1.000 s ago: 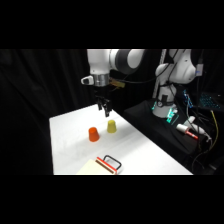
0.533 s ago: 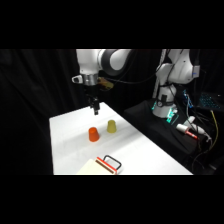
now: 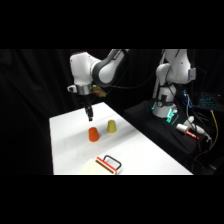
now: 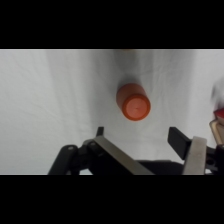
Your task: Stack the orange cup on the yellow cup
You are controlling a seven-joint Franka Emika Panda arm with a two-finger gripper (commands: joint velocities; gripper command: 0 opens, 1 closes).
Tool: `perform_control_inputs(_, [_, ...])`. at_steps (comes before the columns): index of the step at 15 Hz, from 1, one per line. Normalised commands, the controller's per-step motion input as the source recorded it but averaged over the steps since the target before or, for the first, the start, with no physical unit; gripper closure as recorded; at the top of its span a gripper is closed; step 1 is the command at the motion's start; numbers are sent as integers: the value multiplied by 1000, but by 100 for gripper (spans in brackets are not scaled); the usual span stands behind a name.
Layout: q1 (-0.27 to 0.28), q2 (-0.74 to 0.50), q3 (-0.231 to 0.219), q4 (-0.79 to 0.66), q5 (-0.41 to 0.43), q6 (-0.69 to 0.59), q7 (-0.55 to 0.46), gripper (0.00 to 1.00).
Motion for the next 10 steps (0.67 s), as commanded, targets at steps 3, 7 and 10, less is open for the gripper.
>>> perform_control_inputs(3, [-83, 302, 101, 247, 186, 134, -75, 0])
perform_control_inputs(7, [-97, 251, 129, 185, 186, 131, -79, 0])
perform_control_inputs(10, [-91, 225, 121, 141, 142, 138, -74, 0])
